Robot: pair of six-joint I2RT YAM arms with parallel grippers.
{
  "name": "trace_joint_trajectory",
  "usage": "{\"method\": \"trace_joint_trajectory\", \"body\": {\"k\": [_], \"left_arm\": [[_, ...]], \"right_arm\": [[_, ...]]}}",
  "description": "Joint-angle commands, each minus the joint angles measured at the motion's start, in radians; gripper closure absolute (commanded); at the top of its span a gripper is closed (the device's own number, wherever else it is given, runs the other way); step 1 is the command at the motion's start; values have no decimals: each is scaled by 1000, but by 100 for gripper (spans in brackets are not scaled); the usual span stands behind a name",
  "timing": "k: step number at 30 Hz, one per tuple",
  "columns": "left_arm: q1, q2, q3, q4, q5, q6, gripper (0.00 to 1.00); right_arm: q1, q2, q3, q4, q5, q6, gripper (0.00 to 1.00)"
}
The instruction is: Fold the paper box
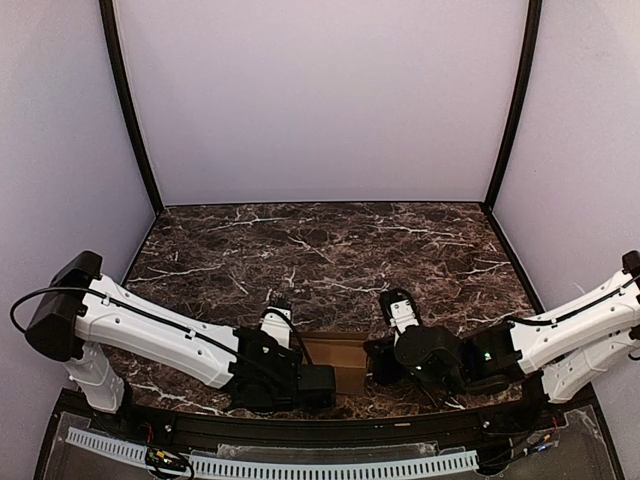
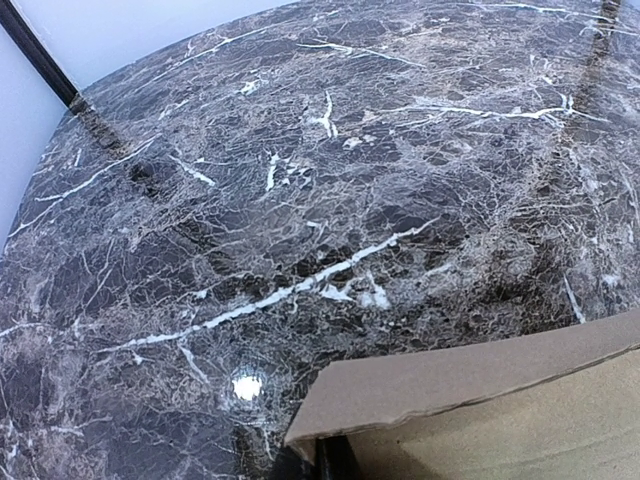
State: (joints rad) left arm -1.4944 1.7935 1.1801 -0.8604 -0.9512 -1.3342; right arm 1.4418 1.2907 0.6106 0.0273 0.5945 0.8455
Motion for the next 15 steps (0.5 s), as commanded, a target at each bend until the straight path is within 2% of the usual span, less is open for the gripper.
{"method": "trace_joint_trajectory", "body": {"k": [1, 10, 15], "left_arm": [[-37, -24, -46, 111, 137, -25, 99], [-57, -70, -90, 137, 142, -58, 99], [-65, -83, -102, 145, 144, -73, 99]], "right_arm": [[62, 27, -23, 30, -81, -28, 100], [132, 94, -10, -24, -16, 9, 100], [179, 147, 43, -119, 36, 29, 100]]}}
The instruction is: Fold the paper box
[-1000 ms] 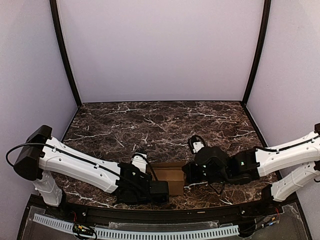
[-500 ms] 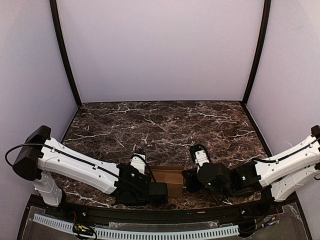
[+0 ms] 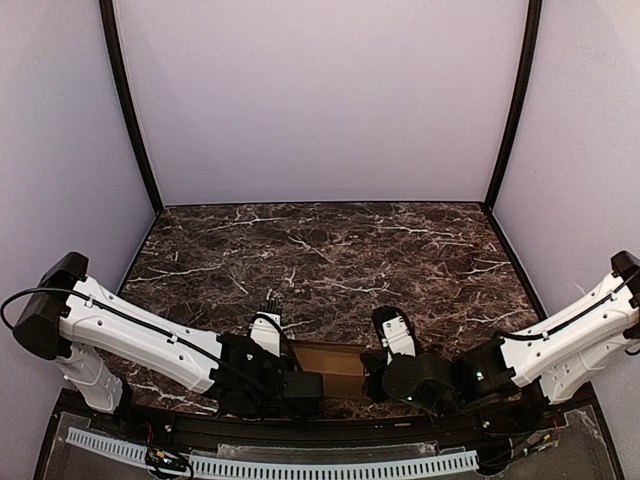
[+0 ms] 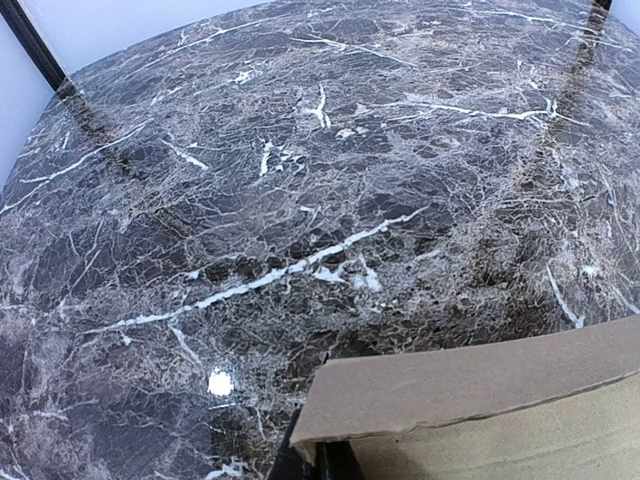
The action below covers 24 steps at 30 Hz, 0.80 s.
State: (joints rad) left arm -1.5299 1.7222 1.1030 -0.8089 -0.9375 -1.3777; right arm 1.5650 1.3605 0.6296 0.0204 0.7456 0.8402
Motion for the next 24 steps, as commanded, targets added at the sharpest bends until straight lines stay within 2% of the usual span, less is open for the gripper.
{"method": "trace_joint_trajectory", "body": {"k": [1, 8, 13, 17, 24], "left_arm": [[-31, -14, -29, 98, 130, -32, 99], [-33, -45, -43, 112, 129, -27, 97], [-42, -94, -62, 128, 132, -14, 76], [-50, -134, -91, 134, 147, -7, 66], [-70, -209, -121, 135, 212, 63, 58]], "right_arm": [[63, 83, 32, -129, -109, 38, 100], [87, 116, 86, -261, -95, 58, 100], [87, 128, 94, -330, -86, 80, 100], [87, 133, 92, -346, -73, 94, 100], [87, 184, 130, -380, -61, 90, 100]]}}
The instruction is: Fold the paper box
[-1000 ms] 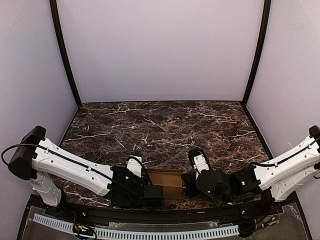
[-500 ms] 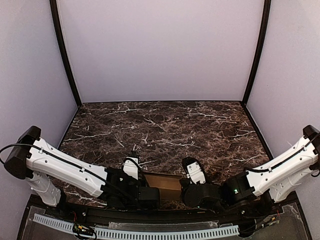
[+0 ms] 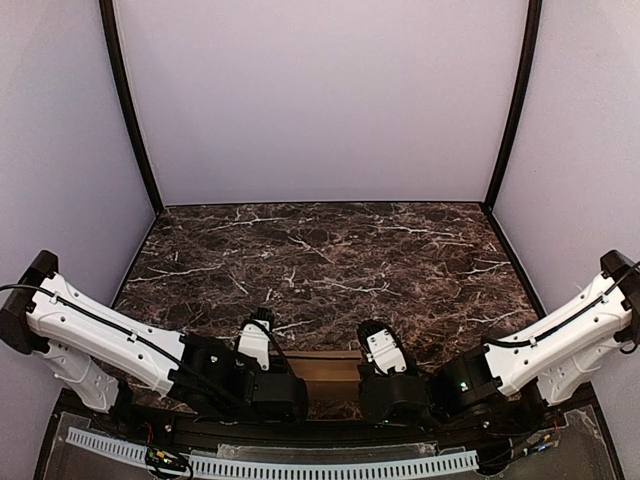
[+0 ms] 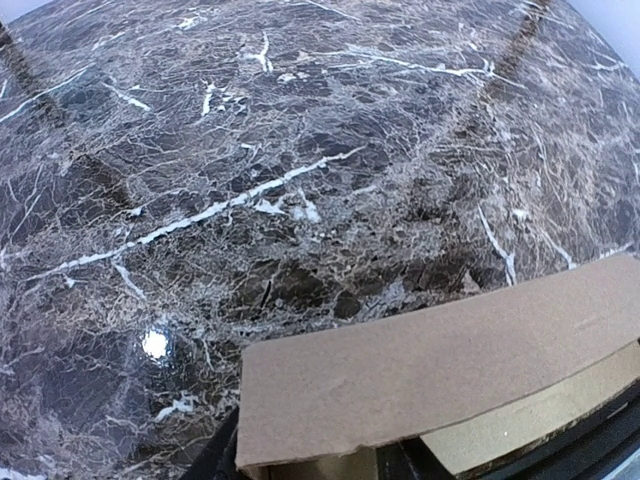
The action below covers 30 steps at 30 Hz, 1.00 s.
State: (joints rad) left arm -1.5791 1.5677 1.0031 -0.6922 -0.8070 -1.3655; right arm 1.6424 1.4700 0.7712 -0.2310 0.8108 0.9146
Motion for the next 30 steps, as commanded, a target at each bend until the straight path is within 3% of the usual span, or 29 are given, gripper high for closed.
{"method": "trace_joint_trajectory", "body": {"k": [1, 10, 16, 22, 27, 30], "left_arm": [[-23, -74, -22, 23, 87, 64, 55], [-28, -295, -95, 201, 212, 358, 40], [-26, -491, -63, 111, 168, 453, 36], [41, -585, -50, 64, 147, 550, 38], [161, -594, -108, 118, 264, 595, 52], [203, -588, -153, 191, 320, 618, 56]], "right_arm": [[10, 82, -6, -132, -127, 12, 100], [-21, 105, -1, -137, -102, -66, 100], [-67, 108, -33, -25, -109, -216, 100], [-121, 111, -94, 213, -138, -472, 100], [-181, 130, -193, 549, -232, -708, 100], [-224, 151, -263, 776, -324, -834, 100]]}}
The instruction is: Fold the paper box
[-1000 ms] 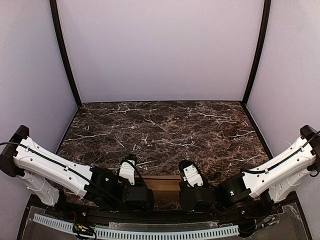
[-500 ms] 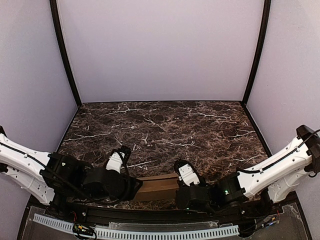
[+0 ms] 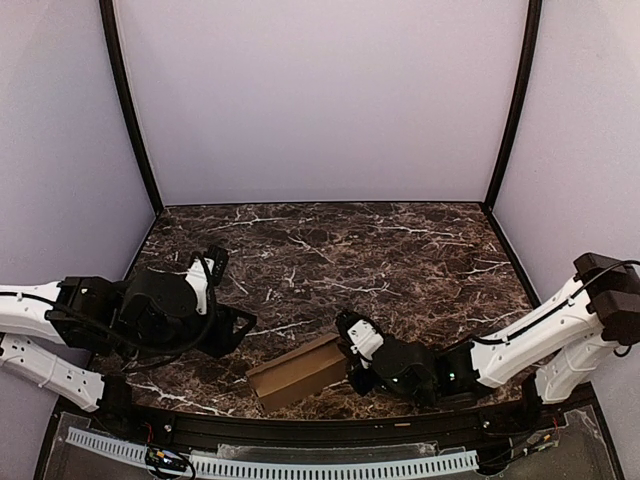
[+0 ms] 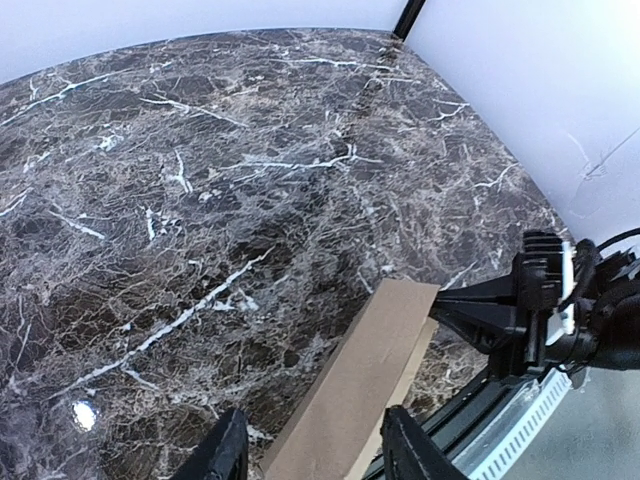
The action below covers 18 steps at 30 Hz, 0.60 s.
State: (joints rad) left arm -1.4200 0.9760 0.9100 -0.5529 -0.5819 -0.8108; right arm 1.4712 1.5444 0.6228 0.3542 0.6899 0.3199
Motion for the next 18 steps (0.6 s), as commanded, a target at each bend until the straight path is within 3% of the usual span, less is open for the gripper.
{"method": "trace_joint_trajectory", "body": {"k": [1, 9, 18], "left_arm": [[62, 8, -74, 64, 118, 73, 57], [171, 91, -152, 296, 311, 133, 65], [179, 222, -160, 428, 478, 150, 76]], "right_arm": [[-72, 88, -127, 246, -242, -271, 100], [-214, 184, -153, 506, -541, -412, 100], [-238, 234, -93, 477, -563, -430, 100]]}}
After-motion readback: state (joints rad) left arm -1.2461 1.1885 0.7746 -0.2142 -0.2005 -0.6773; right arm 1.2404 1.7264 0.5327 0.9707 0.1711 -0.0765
